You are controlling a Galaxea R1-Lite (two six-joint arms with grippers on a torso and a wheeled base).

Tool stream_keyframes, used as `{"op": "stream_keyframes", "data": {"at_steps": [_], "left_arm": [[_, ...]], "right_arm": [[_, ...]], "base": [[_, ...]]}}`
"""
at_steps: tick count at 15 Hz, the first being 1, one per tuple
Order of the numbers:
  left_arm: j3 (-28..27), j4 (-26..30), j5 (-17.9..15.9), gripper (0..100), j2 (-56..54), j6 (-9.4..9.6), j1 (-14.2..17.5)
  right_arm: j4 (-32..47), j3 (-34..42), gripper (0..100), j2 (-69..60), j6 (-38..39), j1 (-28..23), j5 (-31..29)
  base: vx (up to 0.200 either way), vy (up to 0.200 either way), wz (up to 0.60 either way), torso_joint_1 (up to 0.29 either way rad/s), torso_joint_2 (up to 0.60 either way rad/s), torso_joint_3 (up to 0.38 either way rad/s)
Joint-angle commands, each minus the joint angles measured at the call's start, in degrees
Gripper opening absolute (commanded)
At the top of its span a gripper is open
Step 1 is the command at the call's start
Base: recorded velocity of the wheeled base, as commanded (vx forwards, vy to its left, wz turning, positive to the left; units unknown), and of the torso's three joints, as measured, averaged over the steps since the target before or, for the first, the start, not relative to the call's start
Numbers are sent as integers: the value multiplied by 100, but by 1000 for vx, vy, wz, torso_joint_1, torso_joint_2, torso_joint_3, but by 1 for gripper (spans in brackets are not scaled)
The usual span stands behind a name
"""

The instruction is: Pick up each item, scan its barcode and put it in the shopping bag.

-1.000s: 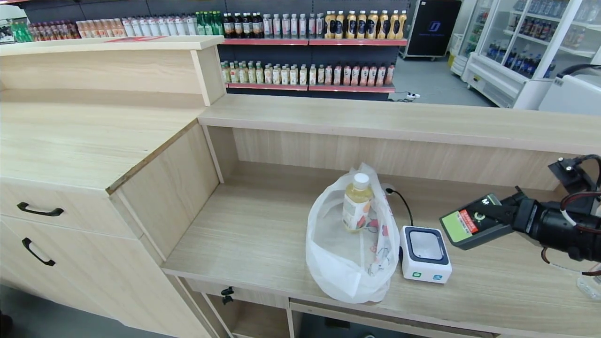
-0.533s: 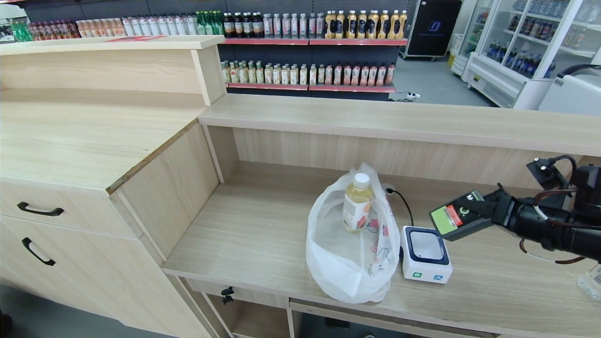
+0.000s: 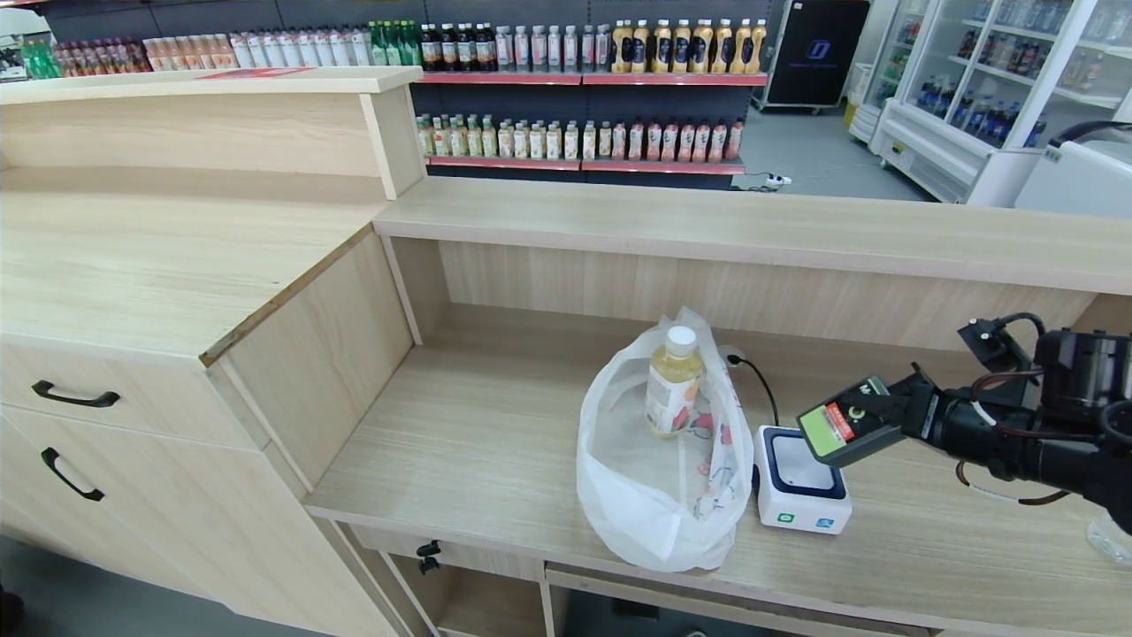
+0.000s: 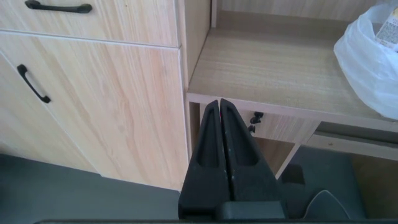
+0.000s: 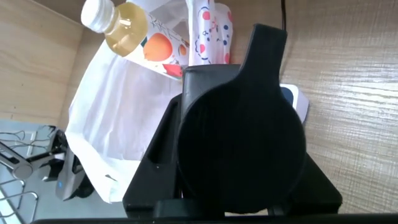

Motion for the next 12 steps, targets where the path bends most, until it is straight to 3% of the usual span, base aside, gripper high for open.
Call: {"op": "stream_keyframes", "data": {"at_steps": [1,12], "left_arm": [[0,0,2,0,0,2,0],[0,0,2,0,0,2,0]], "right_arm": [[-5,10,0,93,-3,35,1],[-383,-131,0,471,-30,342,1]], "base": [[0,0,0,0,0,0],[0,0,0,0,0,0]]}}
